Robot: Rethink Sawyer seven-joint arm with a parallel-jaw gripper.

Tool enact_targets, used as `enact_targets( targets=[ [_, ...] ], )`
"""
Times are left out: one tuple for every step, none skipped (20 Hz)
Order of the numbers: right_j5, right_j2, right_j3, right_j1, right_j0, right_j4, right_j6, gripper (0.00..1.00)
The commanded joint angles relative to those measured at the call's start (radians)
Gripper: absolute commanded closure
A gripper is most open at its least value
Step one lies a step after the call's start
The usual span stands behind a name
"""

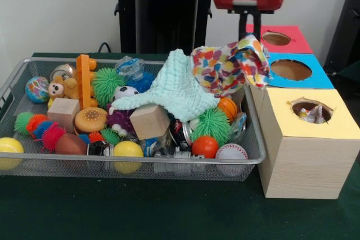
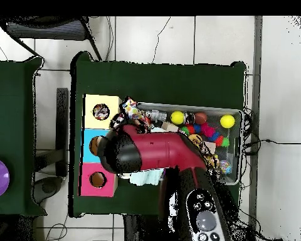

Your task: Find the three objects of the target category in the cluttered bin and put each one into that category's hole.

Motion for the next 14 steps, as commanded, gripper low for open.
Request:
enact_targets(
  targets=[
    [-0.052, -0.135, 0.041, 0.082, 0.055, 0.088, 0.302, 1.00],
    [-0.053, -0.146, 0.042, 0.089, 0.071, 0.101, 0.309, 1.00],
    [-0.055, -0.158, 0.042, 0.097, 0.086, 0.113, 0.316, 1.00],
    [-0.059, -0.167, 0.044, 0.102, 0.100, 0.125, 0.323, 1.00],
    [-0.060, -0.176, 0.047, 0.102, 0.113, 0.137, 0.329, 1.00],
    [-0.063, -0.184, 0.047, 0.104, 0.127, 0.149, 0.334, 1.00],
    [-0.065, -0.193, 0.048, 0.107, 0.141, 0.161, 0.340, 1.00],
    [-0.065, -0.203, 0.047, 0.108, 0.156, 0.173, 0.344, 1.00],
    [-0.059, -0.216, 0.043, 0.109, 0.173, 0.184, 0.348, 1.00],
    [-0.051, -0.232, 0.038, 0.110, 0.193, 0.194, 0.353, 1.00],
    [-0.040, -0.249, 0.031, 0.111, 0.215, 0.204, 0.358, 1.00],
    [-0.028, -0.269, 0.022, 0.112, 0.239, 0.213, 0.366, 1.00],
    [-0.007, -0.286, 0.013, 0.112, 0.261, 0.224, 0.373, 1.00],
    [0.016, -0.300, 0.004, 0.110, 0.283, 0.236, 0.380, 1.00]
  ],
)
